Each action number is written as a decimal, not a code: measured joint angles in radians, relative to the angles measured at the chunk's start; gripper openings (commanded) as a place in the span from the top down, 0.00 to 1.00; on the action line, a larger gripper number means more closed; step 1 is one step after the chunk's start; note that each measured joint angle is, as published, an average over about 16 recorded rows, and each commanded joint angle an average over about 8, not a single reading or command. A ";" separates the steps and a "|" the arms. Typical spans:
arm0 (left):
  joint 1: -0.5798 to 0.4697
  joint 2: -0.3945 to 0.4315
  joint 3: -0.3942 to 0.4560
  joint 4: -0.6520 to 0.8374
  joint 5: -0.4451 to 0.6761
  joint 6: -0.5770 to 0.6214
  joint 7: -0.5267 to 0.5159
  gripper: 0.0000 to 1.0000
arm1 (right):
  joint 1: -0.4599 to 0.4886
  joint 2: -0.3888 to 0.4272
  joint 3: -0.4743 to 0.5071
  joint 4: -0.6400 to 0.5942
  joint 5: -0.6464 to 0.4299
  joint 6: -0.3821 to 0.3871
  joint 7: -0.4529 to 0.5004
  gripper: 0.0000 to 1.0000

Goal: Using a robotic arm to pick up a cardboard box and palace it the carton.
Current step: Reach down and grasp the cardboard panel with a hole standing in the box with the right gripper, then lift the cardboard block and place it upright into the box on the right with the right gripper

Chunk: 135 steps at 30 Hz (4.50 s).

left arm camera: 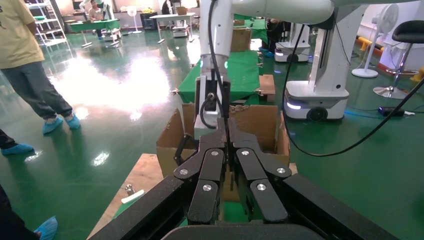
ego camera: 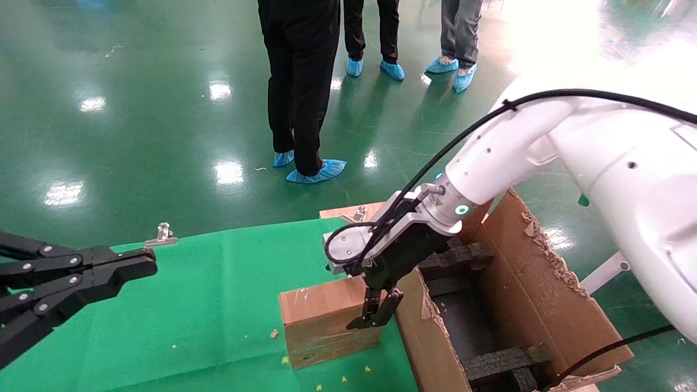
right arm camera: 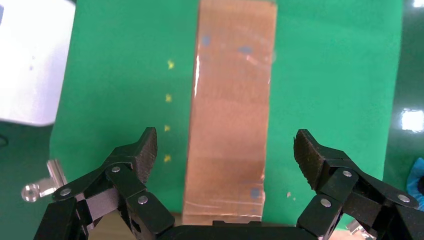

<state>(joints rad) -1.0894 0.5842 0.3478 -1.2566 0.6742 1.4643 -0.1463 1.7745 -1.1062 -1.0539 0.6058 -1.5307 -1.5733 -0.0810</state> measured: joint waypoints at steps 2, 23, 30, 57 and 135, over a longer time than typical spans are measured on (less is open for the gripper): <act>0.000 0.000 0.000 0.000 0.000 0.000 0.000 0.52 | 0.010 -0.020 -0.015 -0.038 -0.006 0.001 -0.029 0.00; 0.000 0.000 0.000 0.000 0.000 0.000 0.000 0.00 | 0.041 -0.074 -0.039 -0.157 0.001 0.007 -0.111 1.00; 0.000 0.000 0.000 0.000 0.000 0.000 0.000 0.00 | 0.038 -0.072 -0.039 -0.149 -0.001 0.006 -0.108 1.00; 0.000 0.000 0.000 0.000 0.000 0.000 0.000 0.00 | 0.081 -0.036 -0.035 -0.150 0.032 -0.007 -0.096 1.00; 0.000 0.000 0.001 0.000 -0.001 0.000 0.000 0.00 | 0.470 0.671 -0.864 0.121 0.434 0.320 0.744 1.00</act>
<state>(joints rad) -1.0893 0.5839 0.3485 -1.2562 0.6734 1.4638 -0.1459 2.2450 -0.4354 -1.9184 0.7265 -1.0965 -1.2532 0.6634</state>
